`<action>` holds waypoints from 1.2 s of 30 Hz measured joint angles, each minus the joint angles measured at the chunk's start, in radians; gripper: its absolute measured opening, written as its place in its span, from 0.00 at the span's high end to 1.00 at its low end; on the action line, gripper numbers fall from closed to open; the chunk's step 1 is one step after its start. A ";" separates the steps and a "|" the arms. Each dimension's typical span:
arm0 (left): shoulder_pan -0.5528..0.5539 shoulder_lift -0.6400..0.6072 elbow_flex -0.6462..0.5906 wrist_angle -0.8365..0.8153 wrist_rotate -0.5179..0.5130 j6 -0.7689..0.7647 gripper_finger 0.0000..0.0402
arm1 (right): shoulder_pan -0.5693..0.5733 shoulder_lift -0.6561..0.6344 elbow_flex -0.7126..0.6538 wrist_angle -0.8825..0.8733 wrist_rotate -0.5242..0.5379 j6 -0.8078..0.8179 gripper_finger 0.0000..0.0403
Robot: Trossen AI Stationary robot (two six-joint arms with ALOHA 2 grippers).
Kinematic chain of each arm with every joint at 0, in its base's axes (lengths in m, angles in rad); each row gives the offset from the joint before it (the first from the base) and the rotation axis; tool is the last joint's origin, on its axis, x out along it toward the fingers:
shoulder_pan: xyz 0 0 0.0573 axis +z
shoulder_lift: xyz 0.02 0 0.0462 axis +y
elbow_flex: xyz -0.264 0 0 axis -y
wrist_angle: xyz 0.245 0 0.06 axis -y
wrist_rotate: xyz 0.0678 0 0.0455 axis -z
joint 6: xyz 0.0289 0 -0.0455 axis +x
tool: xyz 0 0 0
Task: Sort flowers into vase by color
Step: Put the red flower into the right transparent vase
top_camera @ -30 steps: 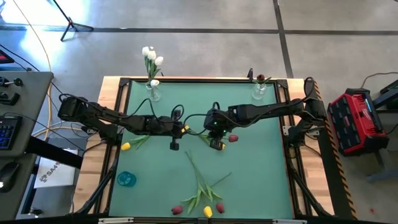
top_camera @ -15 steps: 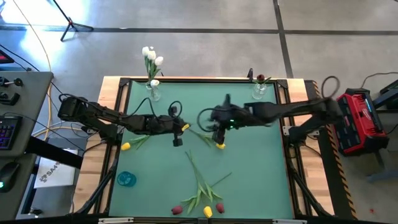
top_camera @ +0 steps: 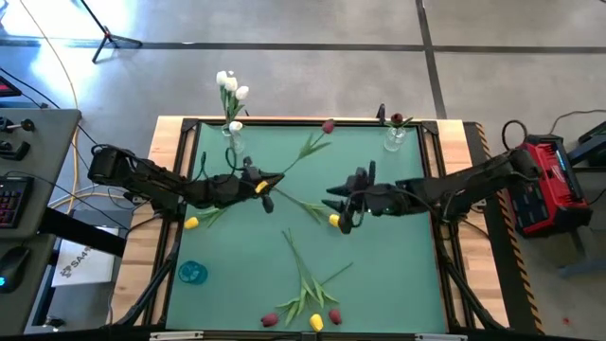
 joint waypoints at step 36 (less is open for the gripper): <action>-0.100 0.000 -0.015 0.270 0.141 0.090 1.00 | -0.086 0.326 -0.216 1.119 -0.072 -0.203 0.63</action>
